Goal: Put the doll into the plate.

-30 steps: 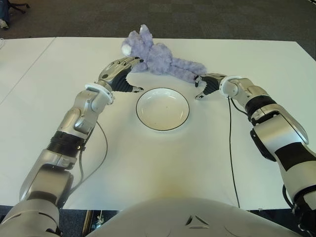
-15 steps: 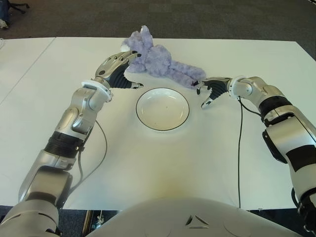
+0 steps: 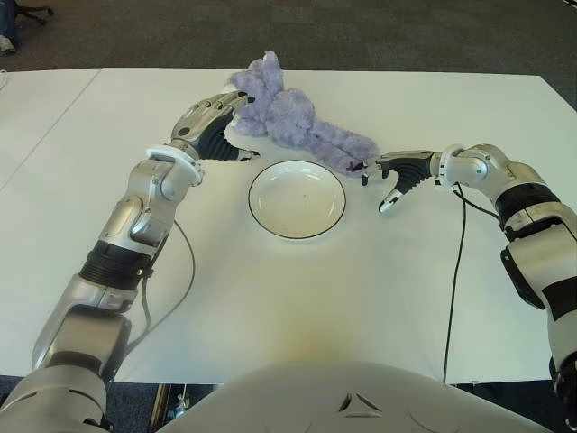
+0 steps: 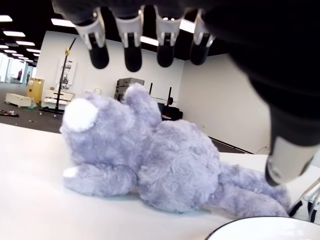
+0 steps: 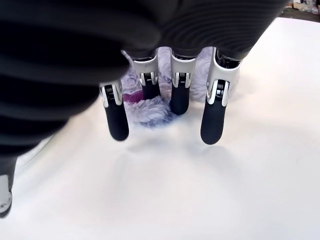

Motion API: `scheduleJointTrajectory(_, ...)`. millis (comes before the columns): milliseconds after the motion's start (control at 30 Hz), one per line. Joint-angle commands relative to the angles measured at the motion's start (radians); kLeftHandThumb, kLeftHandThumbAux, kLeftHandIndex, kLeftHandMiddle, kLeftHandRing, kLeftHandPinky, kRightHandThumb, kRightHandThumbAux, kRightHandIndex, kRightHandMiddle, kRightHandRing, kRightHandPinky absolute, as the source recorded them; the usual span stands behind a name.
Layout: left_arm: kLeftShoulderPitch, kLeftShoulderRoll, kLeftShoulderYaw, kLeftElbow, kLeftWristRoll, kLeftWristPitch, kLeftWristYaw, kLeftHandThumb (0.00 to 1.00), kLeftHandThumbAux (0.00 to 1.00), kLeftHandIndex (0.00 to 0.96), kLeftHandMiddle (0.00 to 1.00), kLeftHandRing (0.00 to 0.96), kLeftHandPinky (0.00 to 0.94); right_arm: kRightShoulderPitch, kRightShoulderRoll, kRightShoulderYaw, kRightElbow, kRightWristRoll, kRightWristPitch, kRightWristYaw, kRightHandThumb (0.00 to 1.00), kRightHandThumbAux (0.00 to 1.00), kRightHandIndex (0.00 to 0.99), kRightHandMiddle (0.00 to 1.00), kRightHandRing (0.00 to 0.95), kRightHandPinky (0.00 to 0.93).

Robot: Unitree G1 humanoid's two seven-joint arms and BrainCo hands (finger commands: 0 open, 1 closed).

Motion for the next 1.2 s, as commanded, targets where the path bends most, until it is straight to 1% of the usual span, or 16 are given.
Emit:
scheduleJointTrajectory(33,0.020,0.016,0.009,-0.004,0.012,0.013,-0.029,0.068,0.613,0.026,0.058,0.050,0.032,0.162,-0.006,0.068,0.001,-0.043,-0.038,0.192,0.000,0.453,0.093,0.756,0.815,0.846)
scheduleJointTrajectory(67,0.021,0.018,0.010,-0.006,0.013,0.014,-0.030,0.067,0.614,0.026,0.057,0.049,0.030,0.168,-0.015,0.066,-0.011,-0.030,-0.047,0.207,0.000,0.451,0.091,0.758,0.818,0.847)
scheduleJointTrajectory(100,0.021,0.019,0.010,-0.007,0.014,0.015,-0.030,0.060,0.612,0.026,0.057,0.049,0.037,0.171,-0.021,0.065,-0.019,-0.021,-0.052,0.218,0.000,0.446,0.082,0.765,0.821,0.820)
scheduleJointTrajectory(133,0.021,0.020,0.011,-0.009,0.015,0.017,-0.030,0.057,0.612,0.027,0.057,0.050,0.040,0.181,-0.033,0.062,-0.036,-0.004,-0.062,0.235,0.000,0.442,0.076,0.772,0.826,0.814)
scheduleJointTrajectory(233,0.021,0.022,0.012,-0.012,0.015,0.021,-0.032,0.054,0.612,0.027,0.057,0.051,0.042,0.199,-0.053,0.060,-0.069,0.031,-0.073,0.265,0.000,0.439,0.072,0.777,0.830,0.814)
scheduleJointTrajectory(400,0.023,0.026,0.018,-0.021,0.013,0.028,-0.032,0.041,0.608,0.028,0.058,0.052,0.045,0.243,-0.102,0.051,-0.139,0.116,-0.092,0.331,0.000,0.449,0.063,0.793,0.848,0.847)
scheduleJointTrajectory(567,0.021,0.027,0.020,-0.021,0.011,0.033,-0.031,0.041,0.608,0.028,0.060,0.054,0.051,0.269,-0.130,0.043,-0.187,0.167,-0.080,0.374,0.000,0.461,0.064,0.799,0.857,0.859)
scheduleJointTrajectory(700,0.020,0.027,0.022,-0.020,0.009,0.038,-0.031,0.042,0.605,0.031,0.060,0.053,0.047,0.293,-0.160,0.034,-0.223,0.202,-0.075,0.403,0.000,0.501,0.082,0.804,0.859,0.850)
scheduleJointTrajectory(967,0.017,0.027,0.025,-0.019,0.009,0.042,-0.039,0.042,0.609,0.033,0.063,0.057,0.052,0.326,-0.186,0.021,-0.263,0.229,-0.048,0.426,0.000,0.515,0.089,0.808,0.862,0.858)
scheduleJointTrajectory(1100,0.018,0.026,0.029,-0.022,0.006,0.042,-0.045,0.035,0.609,0.034,0.065,0.057,0.047,0.349,-0.204,0.013,-0.279,0.270,-0.039,0.460,0.000,0.506,0.086,0.811,0.865,0.862)
scheduleJointTrajectory(1200,0.017,0.026,0.031,-0.022,0.005,0.042,-0.049,0.033,0.605,0.034,0.063,0.055,0.043,0.355,-0.209,0.010,-0.287,0.284,-0.033,0.474,0.000,0.500,0.083,0.811,0.865,0.863)
